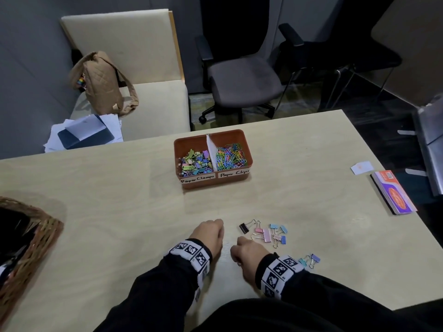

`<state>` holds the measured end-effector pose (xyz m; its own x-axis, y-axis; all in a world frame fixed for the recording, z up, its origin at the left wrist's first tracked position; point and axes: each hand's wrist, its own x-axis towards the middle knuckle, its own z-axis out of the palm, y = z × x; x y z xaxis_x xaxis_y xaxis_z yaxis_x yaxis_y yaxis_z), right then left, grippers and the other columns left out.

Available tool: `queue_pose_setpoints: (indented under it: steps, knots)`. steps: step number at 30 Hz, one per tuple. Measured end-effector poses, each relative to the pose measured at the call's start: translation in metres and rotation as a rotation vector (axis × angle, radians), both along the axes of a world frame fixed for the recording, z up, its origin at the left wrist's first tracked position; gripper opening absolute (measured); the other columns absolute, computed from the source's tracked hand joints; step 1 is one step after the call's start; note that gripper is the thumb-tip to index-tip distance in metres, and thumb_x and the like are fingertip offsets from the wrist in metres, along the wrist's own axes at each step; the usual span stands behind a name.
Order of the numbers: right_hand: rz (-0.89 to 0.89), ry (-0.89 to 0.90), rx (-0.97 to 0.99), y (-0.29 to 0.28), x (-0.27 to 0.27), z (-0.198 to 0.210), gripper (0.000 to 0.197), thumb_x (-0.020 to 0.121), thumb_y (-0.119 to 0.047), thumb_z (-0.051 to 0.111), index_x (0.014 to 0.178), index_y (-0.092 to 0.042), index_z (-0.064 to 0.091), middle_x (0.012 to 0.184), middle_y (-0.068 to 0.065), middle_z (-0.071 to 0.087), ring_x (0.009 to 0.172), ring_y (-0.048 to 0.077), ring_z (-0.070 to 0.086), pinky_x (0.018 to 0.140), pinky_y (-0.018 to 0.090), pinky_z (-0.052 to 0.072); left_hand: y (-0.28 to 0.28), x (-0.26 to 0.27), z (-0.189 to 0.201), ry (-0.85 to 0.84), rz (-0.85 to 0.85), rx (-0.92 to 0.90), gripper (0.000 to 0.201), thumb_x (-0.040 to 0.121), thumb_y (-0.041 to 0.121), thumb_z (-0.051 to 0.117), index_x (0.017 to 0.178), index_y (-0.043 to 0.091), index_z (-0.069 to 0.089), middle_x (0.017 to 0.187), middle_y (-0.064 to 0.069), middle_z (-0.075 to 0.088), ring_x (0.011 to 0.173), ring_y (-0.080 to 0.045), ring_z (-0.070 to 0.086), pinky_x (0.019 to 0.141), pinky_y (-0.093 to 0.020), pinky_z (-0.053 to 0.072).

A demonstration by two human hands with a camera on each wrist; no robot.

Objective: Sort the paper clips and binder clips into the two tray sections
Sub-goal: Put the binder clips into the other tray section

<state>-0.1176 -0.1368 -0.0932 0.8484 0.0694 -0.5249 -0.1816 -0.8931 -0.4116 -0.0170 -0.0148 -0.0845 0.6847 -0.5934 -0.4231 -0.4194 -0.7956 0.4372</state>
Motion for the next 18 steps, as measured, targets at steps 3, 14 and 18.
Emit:
queue_pose_setpoints:
  steps: [3, 14, 18]
  knots:
    - [0.011, 0.017, -0.003, 0.0, 0.001, -0.001, 0.028, 0.079, 0.012, 0.042, 0.086, -0.013, 0.052, 0.098, 0.005, 0.042, 0.077, 0.023, 0.049, 0.064, 0.026, 0.041, 0.002, 0.022, 0.025, -0.073, 0.119, -0.136, 0.009, 0.085, 0.01, 0.058, 0.081, 0.018, 0.059, 0.085, 0.001, 0.063, 0.079, -0.018, 0.058, 0.075, -0.03, 0.048]
    - [-0.036, -0.063, 0.037, -0.006, -0.002, 0.002, 0.021, 0.08, 0.002, 0.041, 0.085, -0.018, 0.044, 0.094, 0.002, 0.044, 0.077, 0.02, 0.043, 0.063, 0.024, 0.034, -0.005, 0.121, 0.088, -0.297, 0.288, -0.329, 0.028, 0.095, 0.007, 0.048, 0.117, 0.017, 0.062, 0.117, -0.007, 0.065, 0.102, -0.024, 0.061, 0.089, -0.026, 0.043]
    - [-0.041, -0.053, 0.025, -0.012, 0.002, 0.003, 0.016, 0.083, 0.0, 0.04, 0.089, -0.014, 0.046, 0.096, 0.003, 0.042, 0.079, 0.022, 0.045, 0.062, 0.025, 0.037, 0.01, 0.105, 0.078, -0.299, 0.277, -0.33, 0.035, 0.095, 0.005, 0.042, 0.122, 0.019, 0.06, 0.122, -0.005, 0.061, 0.104, -0.023, 0.059, 0.092, -0.029, 0.045]
